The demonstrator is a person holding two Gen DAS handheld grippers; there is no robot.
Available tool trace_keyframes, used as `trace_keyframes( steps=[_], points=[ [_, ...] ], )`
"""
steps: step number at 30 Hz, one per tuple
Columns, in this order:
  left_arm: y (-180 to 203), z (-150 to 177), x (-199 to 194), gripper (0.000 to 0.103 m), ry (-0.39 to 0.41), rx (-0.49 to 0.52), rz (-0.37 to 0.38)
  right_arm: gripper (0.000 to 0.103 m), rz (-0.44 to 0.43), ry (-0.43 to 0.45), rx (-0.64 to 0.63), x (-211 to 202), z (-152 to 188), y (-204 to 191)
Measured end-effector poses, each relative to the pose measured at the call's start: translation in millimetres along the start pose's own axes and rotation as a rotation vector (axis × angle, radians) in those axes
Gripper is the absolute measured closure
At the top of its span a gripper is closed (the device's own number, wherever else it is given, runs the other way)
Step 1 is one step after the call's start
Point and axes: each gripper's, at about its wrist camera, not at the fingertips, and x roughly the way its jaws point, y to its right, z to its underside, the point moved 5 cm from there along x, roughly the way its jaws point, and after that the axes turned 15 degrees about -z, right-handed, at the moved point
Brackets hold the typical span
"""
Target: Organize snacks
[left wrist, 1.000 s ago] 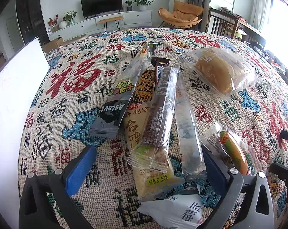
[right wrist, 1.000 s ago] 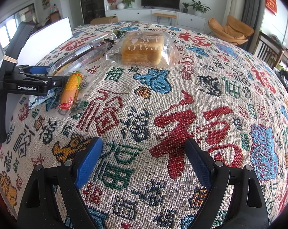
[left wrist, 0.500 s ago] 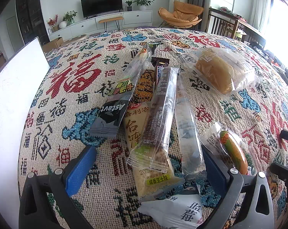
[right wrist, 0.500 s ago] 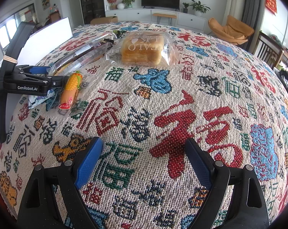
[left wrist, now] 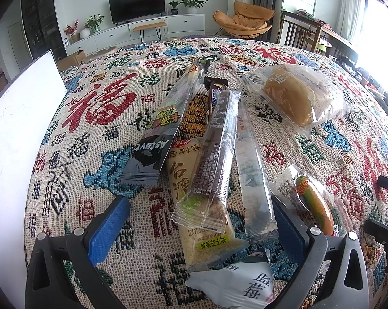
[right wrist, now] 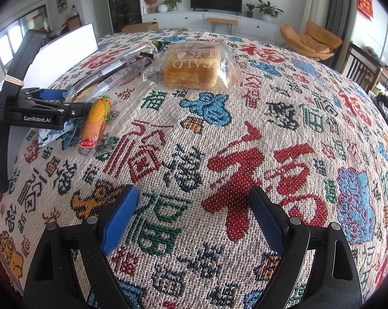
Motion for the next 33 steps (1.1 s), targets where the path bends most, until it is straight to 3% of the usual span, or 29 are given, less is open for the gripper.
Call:
trace_keyframes(
  steps=[9, 12, 15, 22, 28, 31, 33],
  points=[
    [0, 0, 0, 0.0, -0.009, -0.001, 0.001, 0.013, -0.001, 0.0, 0.001, 0, 0, 0],
    [-1, 9, -8, 0.0, -0.087, 0.003, -0.003, 0.013, -0.001, 0.0, 0.001, 1, 1, 0],
    [-10, 38, -27, 0.0, -0.134, 0.002, -0.001, 0.013, -0.001, 0.0, 0.002, 0, 1, 0],
    [-22, 94, -62, 0.0, -0.071, -0.01, -0.019, 0.012, -0.008, -0.001, 0.004, 1, 1, 0],
    [-26, 101, -67, 0.0, -0.03, -0.042, -0.033, 0.008, -0.016, -0.025, 0.0, 5, -3, -2],
    [-27, 100, -67, 0.0, -0.025, -0.044, -0.032, 0.009, -0.025, -0.124, 0.042, 13, -18, -2],
    [-26, 100, -66, 0.0, -0.025, -0.046, -0.034, 0.012, -0.098, -0.125, 0.093, 15, -36, -12]
  ],
)
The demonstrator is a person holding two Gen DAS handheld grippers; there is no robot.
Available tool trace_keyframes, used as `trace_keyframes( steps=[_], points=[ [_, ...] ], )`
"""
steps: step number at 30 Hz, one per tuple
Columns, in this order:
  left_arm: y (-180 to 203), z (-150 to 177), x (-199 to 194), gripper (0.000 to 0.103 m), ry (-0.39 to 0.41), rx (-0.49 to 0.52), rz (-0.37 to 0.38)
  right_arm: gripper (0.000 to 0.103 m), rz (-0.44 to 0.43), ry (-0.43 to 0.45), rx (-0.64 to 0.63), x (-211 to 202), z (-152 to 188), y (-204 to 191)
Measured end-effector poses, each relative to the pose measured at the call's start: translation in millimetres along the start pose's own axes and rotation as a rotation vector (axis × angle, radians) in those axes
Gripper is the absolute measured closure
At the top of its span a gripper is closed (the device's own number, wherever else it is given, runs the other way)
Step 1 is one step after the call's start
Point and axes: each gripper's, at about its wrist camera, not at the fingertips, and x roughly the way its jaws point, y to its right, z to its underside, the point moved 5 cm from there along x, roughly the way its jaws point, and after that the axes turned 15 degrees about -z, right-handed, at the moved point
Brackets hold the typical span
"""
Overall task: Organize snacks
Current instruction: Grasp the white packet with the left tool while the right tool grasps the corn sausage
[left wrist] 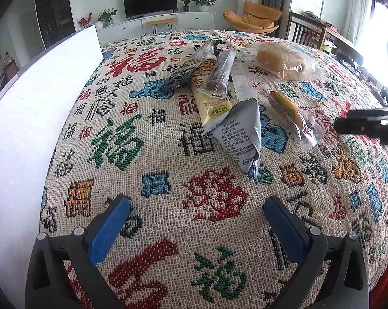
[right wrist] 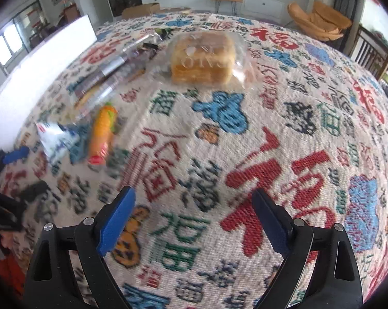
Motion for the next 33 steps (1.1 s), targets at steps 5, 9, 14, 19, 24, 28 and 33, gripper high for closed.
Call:
trace_keyframes(
  steps=[5, 9, 14, 19, 24, 28, 33],
  points=[
    [0, 0, 0, 0.0, 0.0, -0.002, 0.001, 0.012, -0.123, -0.032, 0.018, 17, -42, -46],
    [0, 0, 0, 0.0, 0.0, -0.002, 0.001, 0.012, -0.084, -0.127, -0.027, 49, -52, -67],
    [0, 1, 0, 0.0, 0.001, -0.003, 0.001, 0.013, -0.019, -0.196, -0.061, 73, -52, -79],
    [0, 1, 0, 0.0, 0.001, -0.003, 0.001, 0.045, 0.042, -0.231, -0.091, 77, -51, -77],
    [1, 0, 0, 0.0, 0.002, -0.003, 0.001, 0.055, -0.029, -0.204, 0.01, 62, -51, -62],
    [0, 0, 0, 0.0, 0.002, -0.003, 0.001, 0.054, -0.123, -0.141, 0.143, 44, -47, -36],
    [0, 0, 0, 0.0, 0.002, -0.003, 0.001, 0.055, -0.195, -0.07, 0.266, 23, -40, -2]
  ],
)
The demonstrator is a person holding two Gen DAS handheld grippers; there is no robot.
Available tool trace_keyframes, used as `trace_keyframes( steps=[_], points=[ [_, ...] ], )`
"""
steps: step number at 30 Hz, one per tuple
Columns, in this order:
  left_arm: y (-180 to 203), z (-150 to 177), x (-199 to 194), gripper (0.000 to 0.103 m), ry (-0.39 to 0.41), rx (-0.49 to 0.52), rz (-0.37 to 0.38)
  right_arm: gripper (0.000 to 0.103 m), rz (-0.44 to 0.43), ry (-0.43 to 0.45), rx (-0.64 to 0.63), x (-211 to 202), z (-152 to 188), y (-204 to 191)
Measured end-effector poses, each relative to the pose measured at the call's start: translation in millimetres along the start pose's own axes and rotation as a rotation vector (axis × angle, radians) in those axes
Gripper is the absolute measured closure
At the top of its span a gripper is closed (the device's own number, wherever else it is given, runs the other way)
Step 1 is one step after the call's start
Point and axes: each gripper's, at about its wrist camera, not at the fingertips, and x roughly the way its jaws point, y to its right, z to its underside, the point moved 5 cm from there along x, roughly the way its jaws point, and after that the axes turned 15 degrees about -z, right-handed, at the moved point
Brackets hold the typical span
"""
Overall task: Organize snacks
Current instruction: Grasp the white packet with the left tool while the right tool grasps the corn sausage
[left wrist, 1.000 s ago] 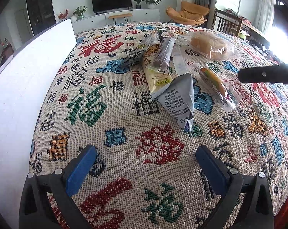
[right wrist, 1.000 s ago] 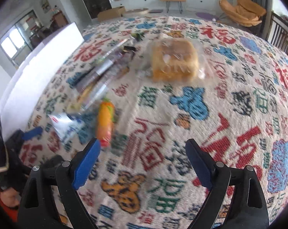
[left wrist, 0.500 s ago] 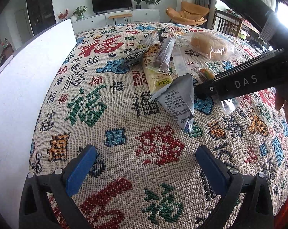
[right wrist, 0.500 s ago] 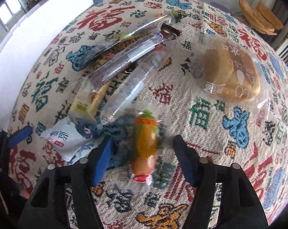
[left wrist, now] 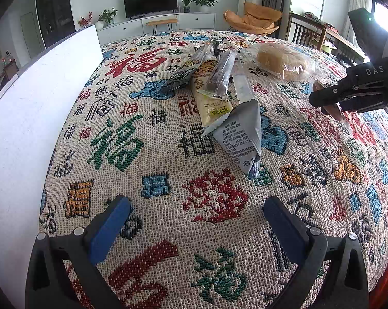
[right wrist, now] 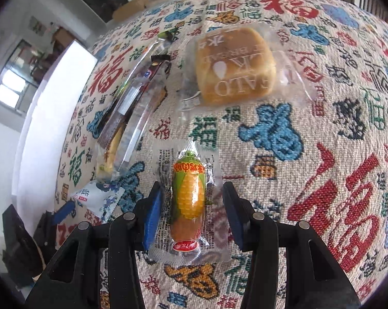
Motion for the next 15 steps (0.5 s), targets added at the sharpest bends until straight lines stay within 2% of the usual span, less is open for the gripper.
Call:
trace_keyframes(
  steps=[2, 4, 7, 9, 13, 14, 15],
  points=[
    [0, 0, 0, 0.0, -0.001, 0.0, 0.007, 0.055, -0.038, 0.014, 0.016, -5, 2, 2],
    [-4, -1, -3, 0.0, 0.0, -0.02, 0.051, 0.055, -0.075, 0.035, 0.028, -12, 6, 1],
    [-14, -6, -15, 0.0, 0.014, -0.157, 0.218, 0.055, -0.112, 0.066, 0.026, -19, 13, -5],
    [-12, -17, -19, 0.0, 0.031, -0.205, 0.266, 0.055, -0.124, 0.077, 0.01, -22, 18, -9],
    [20, -47, -10, 0.003, 0.034, -0.101, 0.177, 0.055, -0.157, 0.093, 0.006, -23, 22, -15],
    [30, -52, -4, 0.007, 0.026, -0.068, 0.131, 0.055, -0.163, 0.099, 0.006, -25, 23, -15],
    [37, -55, 1, 0.023, 0.016, -0.043, 0.076, 0.055, -0.167, 0.108, 0.008, -28, 23, -14]
  ],
)
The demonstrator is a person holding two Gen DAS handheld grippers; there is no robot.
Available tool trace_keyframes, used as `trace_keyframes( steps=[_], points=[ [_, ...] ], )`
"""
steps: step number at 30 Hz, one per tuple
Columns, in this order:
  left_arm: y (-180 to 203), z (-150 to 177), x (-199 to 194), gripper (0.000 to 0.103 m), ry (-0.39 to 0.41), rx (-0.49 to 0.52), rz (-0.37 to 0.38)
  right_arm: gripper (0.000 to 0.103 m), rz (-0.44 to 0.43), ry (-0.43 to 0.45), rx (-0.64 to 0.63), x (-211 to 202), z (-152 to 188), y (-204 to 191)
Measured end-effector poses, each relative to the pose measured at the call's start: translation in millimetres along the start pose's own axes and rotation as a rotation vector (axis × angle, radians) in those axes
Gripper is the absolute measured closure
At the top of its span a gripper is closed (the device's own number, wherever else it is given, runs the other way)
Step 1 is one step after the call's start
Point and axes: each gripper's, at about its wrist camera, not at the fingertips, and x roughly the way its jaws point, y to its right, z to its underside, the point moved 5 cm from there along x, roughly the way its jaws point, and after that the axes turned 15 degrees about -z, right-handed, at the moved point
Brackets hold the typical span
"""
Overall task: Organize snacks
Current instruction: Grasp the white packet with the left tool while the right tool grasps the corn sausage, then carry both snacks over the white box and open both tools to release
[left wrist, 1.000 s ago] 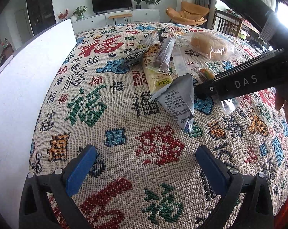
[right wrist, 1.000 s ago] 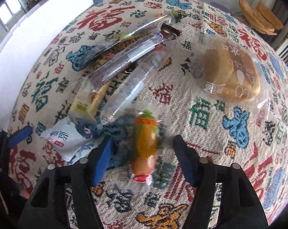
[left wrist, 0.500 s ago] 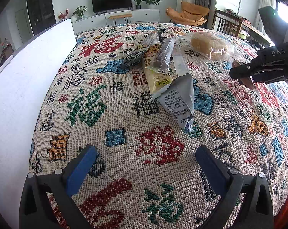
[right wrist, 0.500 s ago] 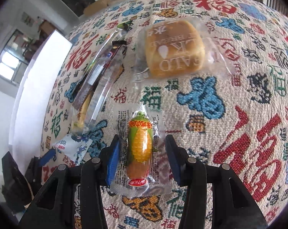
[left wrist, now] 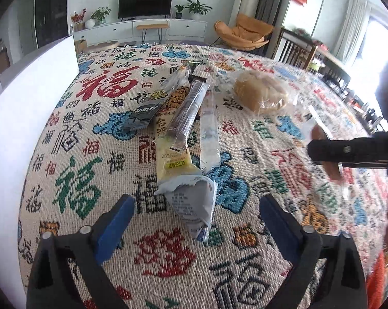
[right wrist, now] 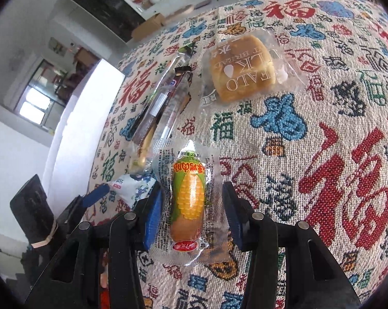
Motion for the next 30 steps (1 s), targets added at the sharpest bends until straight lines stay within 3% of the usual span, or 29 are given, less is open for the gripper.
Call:
trace_keyframes(
  steps=[1, 2, 7, 13, 17, 22, 27, 29, 30],
  points=[
    [2, -1, 6, 0.054, -0.008, 0.01, -0.033, 0.055, -0.004, 0.011, 0.001, -4, 0, -1],
    [2, -1, 10, 0.062, -0.015, 0.004, -0.045, 0.055, -0.007, 0.02, 0.002, -10, 0, 0],
    [-26, 12, -15, 0.065, 0.058, -0.146, 0.115, 0.055, 0.013, 0.039, -0.015, -29, 3, 4],
    [-76, 18, -68, 0.065, 0.122, -0.286, 0.234, 0.055, 0.036, 0.016, -0.01, -27, 5, 9],
    [-118, 3, -119, 0.064, 0.198, -0.361, 0.273, 0.055, -0.002, -0.003, -0.032, -6, -4, -23],
    [-205, -16, -170, 0.063, 0.275, -0.378, 0.131, 0.055, -0.128, -0.04, -0.179, 37, -27, -132],
    [-296, -12, -163, 0.061, 0.225, -0.419, -0.07, 0.053, -0.281, -0.119, -0.337, 100, -31, -269],
    [-322, -7, -148, 0.054, 0.173, -0.424, -0.158, 0.044, -0.273, -0.135, -0.418, 126, -28, -314],
    [-335, -3, -142, 0.04, 0.149, -0.435, -0.203, 0.037, -0.256, -0.125, -0.457, 137, -27, -332]
  ],
)
